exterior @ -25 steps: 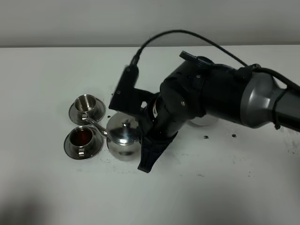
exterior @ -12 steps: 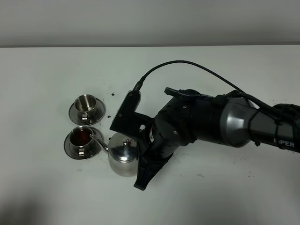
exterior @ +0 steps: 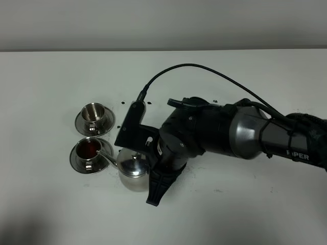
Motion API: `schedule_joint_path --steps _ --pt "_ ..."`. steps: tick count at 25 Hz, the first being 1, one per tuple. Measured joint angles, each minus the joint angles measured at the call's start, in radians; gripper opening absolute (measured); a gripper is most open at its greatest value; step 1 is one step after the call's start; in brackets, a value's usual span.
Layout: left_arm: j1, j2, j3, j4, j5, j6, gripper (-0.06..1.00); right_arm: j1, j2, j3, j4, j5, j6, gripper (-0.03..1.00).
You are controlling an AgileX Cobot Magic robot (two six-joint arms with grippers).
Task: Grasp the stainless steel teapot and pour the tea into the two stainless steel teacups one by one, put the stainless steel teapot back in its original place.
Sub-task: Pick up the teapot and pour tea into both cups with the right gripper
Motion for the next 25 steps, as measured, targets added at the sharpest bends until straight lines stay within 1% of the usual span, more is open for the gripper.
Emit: schedule_joint_path --steps 3,6,11,14,16,19,25 --pt "0.0 0.0 0.0 0.0 0.0 0.0 0.59 -0.014 0.0 -0.122 -0.009 0.089 -0.031 0.19" --pt "0.0 0.0 0.0 0.0 0.0 0.0 0.59 -0.057 0.016 -0.244 -0.018 0.149 -0.109 0.19" --pt "0.0 0.0 0.0 0.0 0.0 0.0 0.59 -0.132 0.113 -0.404 -0.027 0.207 -0.361 0.19" --pt "0.0 0.0 0.0 0.0 0.0 0.0 0.59 -0.157 0.181 -0.501 -0.028 0.242 -0.524 0.19" --pt "0.0 0.0 0.0 0.0 0.0 0.0 0.59 -0.167 0.233 -0.567 -0.038 0.269 -0.59 0.19" --pt "0.0 0.0 0.0 0.0 0.0 0.0 0.59 -0.172 0.308 -0.68 -0.075 0.298 -0.618 0.19" --pt "0.0 0.0 0.0 0.0 0.0 0.0 0.59 -0.173 0.442 -0.909 -0.13 0.375 -0.632 0.19"
